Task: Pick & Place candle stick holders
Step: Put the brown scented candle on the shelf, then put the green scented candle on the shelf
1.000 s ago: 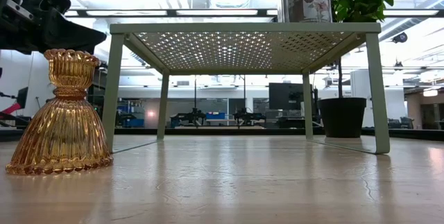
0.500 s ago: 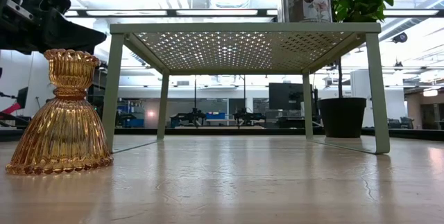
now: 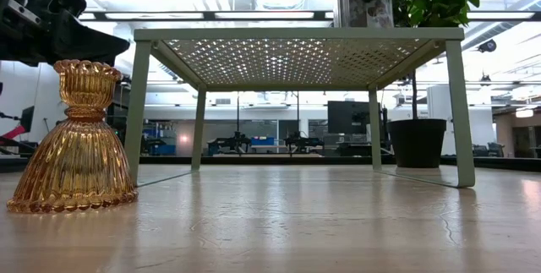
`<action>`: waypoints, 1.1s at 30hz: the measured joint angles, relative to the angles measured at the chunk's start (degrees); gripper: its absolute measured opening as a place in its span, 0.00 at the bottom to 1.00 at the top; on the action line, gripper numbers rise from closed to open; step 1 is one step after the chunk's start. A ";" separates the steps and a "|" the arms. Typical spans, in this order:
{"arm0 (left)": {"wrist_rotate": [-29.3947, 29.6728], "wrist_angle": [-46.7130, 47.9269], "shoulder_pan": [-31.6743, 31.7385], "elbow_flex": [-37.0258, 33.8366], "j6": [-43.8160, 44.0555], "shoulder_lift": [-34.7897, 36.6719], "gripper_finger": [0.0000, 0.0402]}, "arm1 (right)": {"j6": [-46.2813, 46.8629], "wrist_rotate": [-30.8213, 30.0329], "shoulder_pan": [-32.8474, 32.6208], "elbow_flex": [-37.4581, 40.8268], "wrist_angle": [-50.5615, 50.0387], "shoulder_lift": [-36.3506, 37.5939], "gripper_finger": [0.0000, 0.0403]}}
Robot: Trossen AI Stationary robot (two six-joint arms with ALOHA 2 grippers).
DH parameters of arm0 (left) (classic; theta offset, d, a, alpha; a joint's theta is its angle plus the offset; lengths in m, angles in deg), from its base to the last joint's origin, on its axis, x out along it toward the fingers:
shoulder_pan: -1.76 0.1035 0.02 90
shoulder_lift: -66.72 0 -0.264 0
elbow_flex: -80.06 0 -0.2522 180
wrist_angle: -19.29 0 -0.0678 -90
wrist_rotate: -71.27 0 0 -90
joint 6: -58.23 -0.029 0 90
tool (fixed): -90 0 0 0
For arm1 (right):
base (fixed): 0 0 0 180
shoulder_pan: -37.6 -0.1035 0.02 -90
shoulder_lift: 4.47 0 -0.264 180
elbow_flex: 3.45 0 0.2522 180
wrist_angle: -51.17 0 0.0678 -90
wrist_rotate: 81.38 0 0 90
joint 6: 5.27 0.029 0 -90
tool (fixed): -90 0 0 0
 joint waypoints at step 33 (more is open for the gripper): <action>0.02 -0.02 0.00 0.00 0.00 0.00 0.03 | -24.89 -25.52 -26.07 13.25 45.58 0.72 0.02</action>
